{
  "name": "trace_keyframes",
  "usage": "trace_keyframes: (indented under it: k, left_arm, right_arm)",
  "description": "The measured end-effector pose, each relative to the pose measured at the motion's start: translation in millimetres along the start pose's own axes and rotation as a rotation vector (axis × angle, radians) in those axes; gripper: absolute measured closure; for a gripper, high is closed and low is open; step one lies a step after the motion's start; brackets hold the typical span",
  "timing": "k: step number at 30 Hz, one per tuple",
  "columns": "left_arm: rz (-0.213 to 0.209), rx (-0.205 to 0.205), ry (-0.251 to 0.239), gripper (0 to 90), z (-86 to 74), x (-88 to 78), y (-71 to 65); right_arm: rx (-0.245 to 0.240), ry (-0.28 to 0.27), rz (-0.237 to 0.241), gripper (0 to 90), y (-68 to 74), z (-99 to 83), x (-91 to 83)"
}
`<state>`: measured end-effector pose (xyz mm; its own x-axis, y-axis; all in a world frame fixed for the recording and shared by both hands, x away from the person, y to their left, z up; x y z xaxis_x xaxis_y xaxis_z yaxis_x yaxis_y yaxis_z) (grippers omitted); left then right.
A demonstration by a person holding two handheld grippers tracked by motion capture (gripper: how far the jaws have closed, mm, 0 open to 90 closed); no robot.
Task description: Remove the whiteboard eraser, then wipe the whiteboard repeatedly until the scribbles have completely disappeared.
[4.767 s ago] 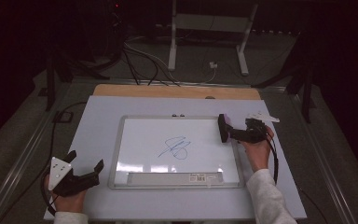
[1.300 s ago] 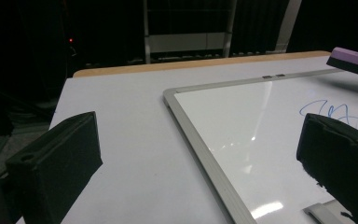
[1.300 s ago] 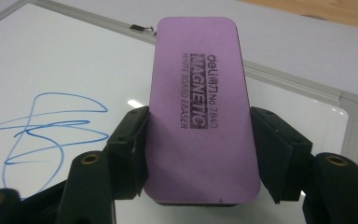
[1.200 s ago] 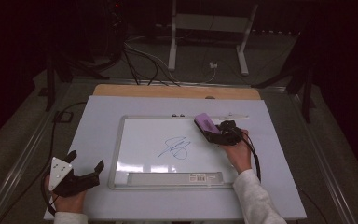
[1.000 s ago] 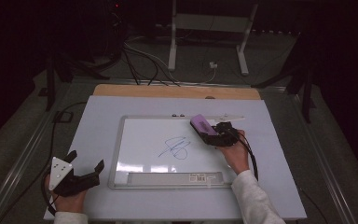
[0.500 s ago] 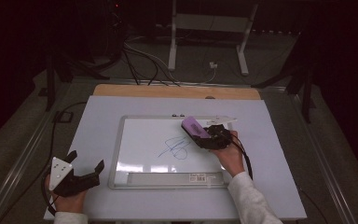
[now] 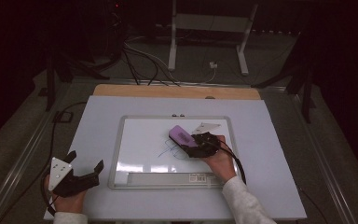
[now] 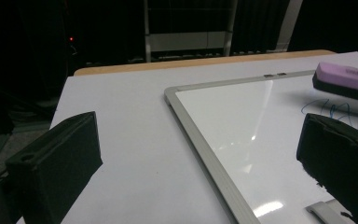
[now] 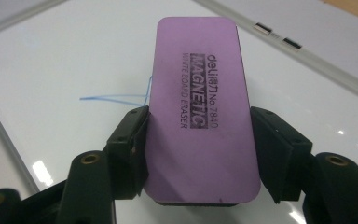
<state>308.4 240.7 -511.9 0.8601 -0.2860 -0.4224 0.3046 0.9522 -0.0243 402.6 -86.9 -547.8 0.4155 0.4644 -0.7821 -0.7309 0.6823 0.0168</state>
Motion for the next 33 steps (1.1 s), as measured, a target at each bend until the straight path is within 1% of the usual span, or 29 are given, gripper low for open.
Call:
trace_keyframes:
  k: [1,6,11,12,13,14,16,18,20,22,24,26,30,31,33]
  left_arm:
    - [0.001,0.000,0.001,0.6,0.0,0.1,-0.1]
    - [0.001,0.001,0.000,0.6,0.3,0.5,-0.5]
    - [-0.001,0.006,0.003,0.6,0.2,1.1,-1.6]
    - [-0.002,0.006,0.003,0.6,0.3,1.2,-1.6]
    - [-0.002,0.005,0.002,0.6,0.4,1.4,-1.5]
    - [-0.002,0.005,0.002,0.6,0.4,1.6,-1.3]
    - [-0.002,0.005,0.003,0.6,0.2,1.7,-1.3]
    - [-0.003,0.005,0.003,0.6,0.3,1.8,-1.4]
    - [-0.003,0.008,0.002,0.6,0.6,1.7,-1.6]
    - [-0.004,0.007,0.002,0.6,0.6,1.7,-1.7]
    - [-0.004,0.007,0.002,0.6,0.5,1.6,-1.7]
    - [-0.004,0.007,0.001,0.6,0.6,1.8,-1.4]
    - [-0.005,0.006,0.003,0.6,0.3,1.9,-2.0]
    - [-0.004,0.008,0.003,0.6,0.5,1.7,-2.0]
    - [-0.004,0.007,0.003,0.6,0.5,2.1,-1.7]
  right_arm:
    - [0.000,0.000,0.000,41.2,0.0,0.0,0.0]
    - [-0.015,0.039,0.011,41.2,5.4,-9.5,8.9]
    - [-0.010,0.056,0.019,41.0,6.5,-13.2,12.1]
    - [-0.004,0.059,0.029,40.6,7.3,-13.7,12.8]
    - [0.006,0.063,0.046,35.7,8.1,-14.2,13.5]
    - [0.016,0.060,0.062,27.9,9.5,-13.8,13.7]
    - [0.028,0.048,0.051,19.9,9.1,-11.9,13.2]
    - [0.041,0.035,0.045,17.9,8.5,-9.1,12.2]
    - [0.056,0.017,0.049,17.8,8.0,-5.7,10.9]
    - [0.073,-0.003,0.063,18.0,8.4,-1.7,9.7]
    - [0.085,-0.009,0.066,19.0,8.4,1.0,10.1]
    - [0.079,0.000,0.058,20.6,8.0,1.5,12.5]
    - [0.070,0.023,0.059,25.5,7.8,-0.2,20.2]
    - [0.074,0.030,0.063,27.2,8.2,-0.9,22.0]
    - [0.074,0.033,0.051,31.7,7.5,-1.2,24.8]
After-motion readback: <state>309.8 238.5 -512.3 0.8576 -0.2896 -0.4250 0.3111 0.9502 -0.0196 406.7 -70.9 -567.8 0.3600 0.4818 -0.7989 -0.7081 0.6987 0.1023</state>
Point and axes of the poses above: each handheld gripper's, and its own axes: x roughly forward along the jaws, z roughly out of its top, y roughly to its left, the point moved 10 cm from there along x, roughly forward along the jaws, and after that the axes turned 8 degrees about y, right-handed, at the moved point
